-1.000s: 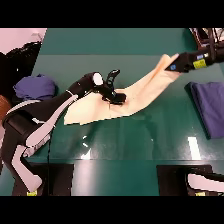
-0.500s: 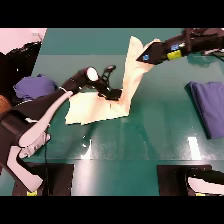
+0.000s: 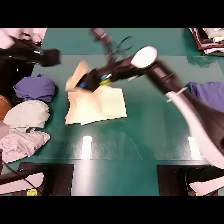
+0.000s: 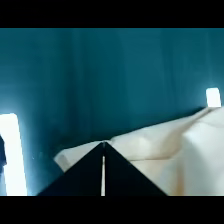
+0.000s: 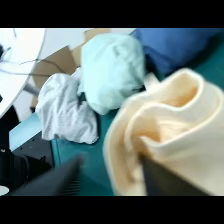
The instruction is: Fold the shirts.
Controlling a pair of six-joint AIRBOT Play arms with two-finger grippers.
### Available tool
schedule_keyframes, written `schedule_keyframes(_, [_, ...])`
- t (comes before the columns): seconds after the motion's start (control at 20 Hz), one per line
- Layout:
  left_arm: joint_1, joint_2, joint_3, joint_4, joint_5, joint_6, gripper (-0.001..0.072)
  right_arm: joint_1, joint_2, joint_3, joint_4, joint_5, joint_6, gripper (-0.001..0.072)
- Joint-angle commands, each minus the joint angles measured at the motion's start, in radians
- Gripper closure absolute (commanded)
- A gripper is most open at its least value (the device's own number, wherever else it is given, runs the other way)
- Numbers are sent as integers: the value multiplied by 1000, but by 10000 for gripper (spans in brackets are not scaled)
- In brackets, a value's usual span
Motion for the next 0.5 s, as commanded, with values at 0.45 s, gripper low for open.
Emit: schedule_keyframes(0.45, [148,132,0,22,-51,28,683,-280,17,-204,-373,266,214,203])
